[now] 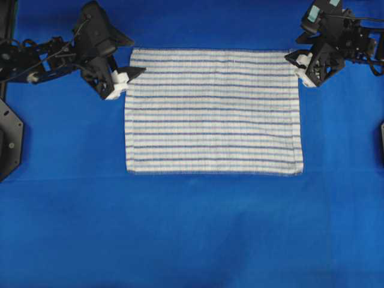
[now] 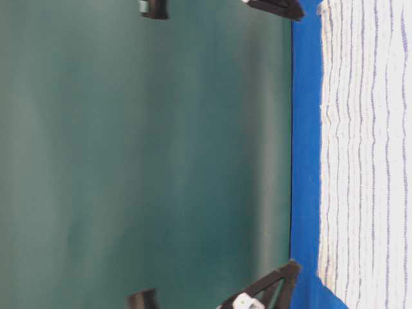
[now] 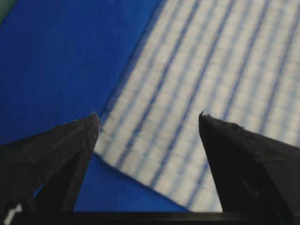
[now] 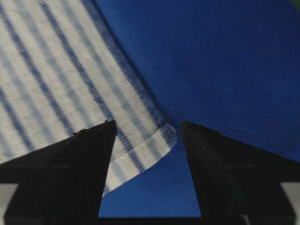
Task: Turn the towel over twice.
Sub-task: 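Move both grippers back to the towel's far corners and pinch them, then lift the far corners with both grippers and raise the towel upward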
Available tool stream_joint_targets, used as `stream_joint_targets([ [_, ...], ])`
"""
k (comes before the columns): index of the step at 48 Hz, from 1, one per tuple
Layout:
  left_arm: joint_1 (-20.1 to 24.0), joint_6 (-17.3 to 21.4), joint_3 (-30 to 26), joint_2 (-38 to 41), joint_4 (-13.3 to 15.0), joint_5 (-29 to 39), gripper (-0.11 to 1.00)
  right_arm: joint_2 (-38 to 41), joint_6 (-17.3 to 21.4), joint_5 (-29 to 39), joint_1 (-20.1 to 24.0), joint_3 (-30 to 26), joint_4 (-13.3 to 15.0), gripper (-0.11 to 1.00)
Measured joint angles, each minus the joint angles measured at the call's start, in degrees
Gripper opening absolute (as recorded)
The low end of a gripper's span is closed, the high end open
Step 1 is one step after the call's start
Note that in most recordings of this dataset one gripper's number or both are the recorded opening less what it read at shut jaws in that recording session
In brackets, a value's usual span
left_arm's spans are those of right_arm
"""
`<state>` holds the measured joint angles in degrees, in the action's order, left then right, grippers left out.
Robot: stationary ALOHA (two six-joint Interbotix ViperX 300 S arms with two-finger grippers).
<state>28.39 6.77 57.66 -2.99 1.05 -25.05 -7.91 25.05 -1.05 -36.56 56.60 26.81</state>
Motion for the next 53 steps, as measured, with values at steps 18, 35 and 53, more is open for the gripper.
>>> stream_joint_targets([
  [18,3.8,0.1,-2.4,9.1,0.0,-1.3,0.77,7.1,0.1,-4.5,-3.5,-0.1,0.5,0.61],
  [35,3.8,2.5,-3.7,11.4,0.0,2.5,0.06,7.5,-0.2,-4.7,-3.6,-0.2,1.6,0.07],
  [53,3.9,2.9,-4.0,8.4,0.0,5.2,0.03,6.1,0.2,-4.1,-3.6,-0.2,1.5,0.07],
])
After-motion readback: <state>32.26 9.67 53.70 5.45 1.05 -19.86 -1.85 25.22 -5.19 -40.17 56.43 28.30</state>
